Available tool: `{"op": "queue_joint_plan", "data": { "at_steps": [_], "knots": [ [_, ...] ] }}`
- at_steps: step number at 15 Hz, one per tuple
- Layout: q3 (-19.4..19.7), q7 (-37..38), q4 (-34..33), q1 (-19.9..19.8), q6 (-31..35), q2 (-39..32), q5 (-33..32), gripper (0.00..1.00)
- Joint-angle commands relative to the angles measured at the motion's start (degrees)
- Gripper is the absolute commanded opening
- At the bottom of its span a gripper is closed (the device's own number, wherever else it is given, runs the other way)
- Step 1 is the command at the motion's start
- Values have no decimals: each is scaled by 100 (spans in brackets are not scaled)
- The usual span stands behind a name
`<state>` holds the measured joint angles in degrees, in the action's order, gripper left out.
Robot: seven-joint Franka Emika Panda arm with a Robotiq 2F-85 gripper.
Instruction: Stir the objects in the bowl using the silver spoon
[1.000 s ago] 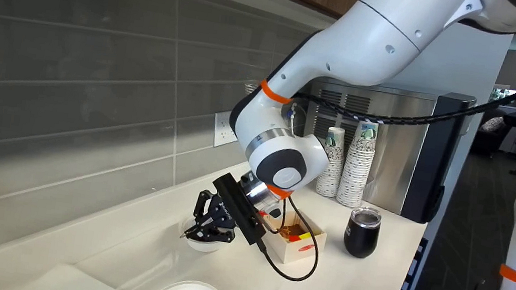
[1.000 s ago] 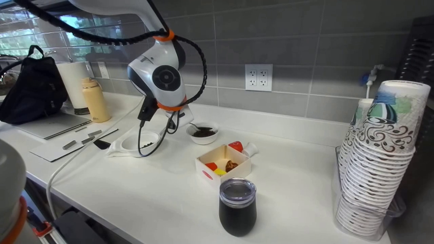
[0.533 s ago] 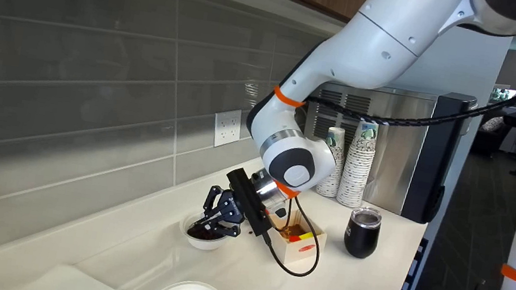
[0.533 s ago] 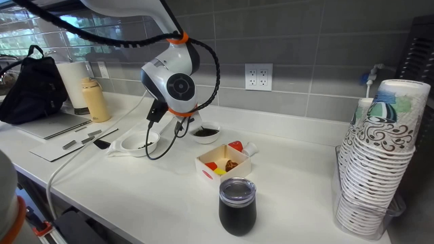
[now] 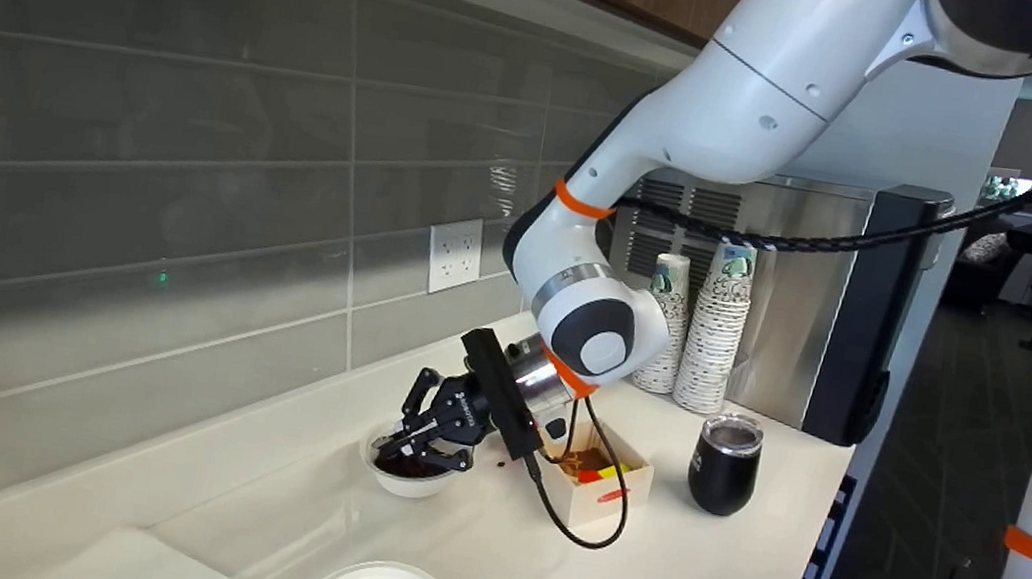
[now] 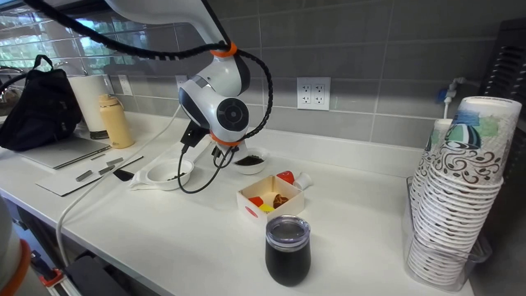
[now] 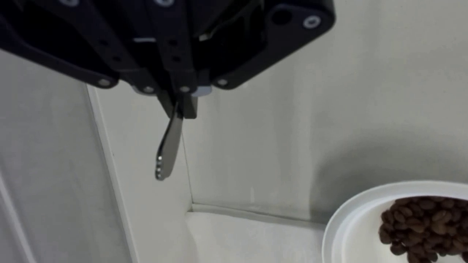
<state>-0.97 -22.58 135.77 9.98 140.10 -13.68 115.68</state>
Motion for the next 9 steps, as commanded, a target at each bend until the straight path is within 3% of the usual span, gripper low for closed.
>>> {"op": "queue_joint_plan", "data": {
  "at_steps": [1, 9],
  "knots": [
    [-32, 400, 45, -198, -532, 13, -395, 1],
    [27, 1243, 207, -408, -928, 25, -1140, 1]
  ]
}}
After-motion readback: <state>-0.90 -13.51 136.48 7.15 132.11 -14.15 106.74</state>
